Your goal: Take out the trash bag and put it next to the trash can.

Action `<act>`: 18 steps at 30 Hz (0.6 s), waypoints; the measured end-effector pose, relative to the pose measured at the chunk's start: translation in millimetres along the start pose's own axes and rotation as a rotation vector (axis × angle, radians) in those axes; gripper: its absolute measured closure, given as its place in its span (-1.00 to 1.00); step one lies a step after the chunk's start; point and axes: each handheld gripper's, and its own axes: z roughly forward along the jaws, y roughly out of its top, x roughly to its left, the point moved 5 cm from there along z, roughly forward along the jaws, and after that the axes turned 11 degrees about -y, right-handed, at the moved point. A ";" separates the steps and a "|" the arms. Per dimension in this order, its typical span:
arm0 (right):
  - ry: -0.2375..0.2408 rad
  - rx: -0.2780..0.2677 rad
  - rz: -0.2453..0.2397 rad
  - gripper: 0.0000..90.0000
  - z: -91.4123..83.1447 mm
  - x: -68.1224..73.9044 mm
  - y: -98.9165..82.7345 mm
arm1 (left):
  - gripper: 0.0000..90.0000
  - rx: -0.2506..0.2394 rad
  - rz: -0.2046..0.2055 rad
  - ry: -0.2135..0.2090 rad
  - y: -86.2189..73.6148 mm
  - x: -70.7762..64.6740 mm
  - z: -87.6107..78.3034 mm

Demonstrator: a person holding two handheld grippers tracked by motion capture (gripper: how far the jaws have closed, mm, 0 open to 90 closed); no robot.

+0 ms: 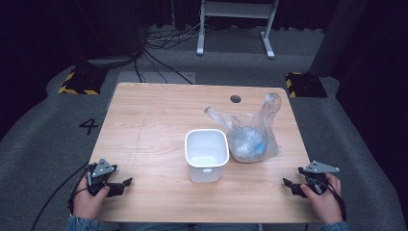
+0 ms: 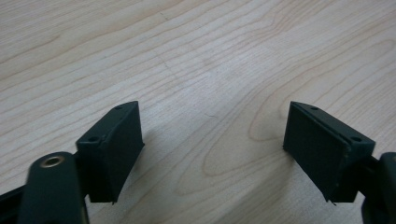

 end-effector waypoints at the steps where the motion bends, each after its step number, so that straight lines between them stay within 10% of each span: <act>1: 0.003 0.005 -0.002 -0.61 2.1 0.6 -1.4 | -0.62 0.001 0.002 -0.002 0.0 0.6 0.1; 18: 0.006 -0.008 0.030 -0.96 18.7 1.4 4.4 | -0.68 0.006 -0.006 0.001 2.5 7.6 1.9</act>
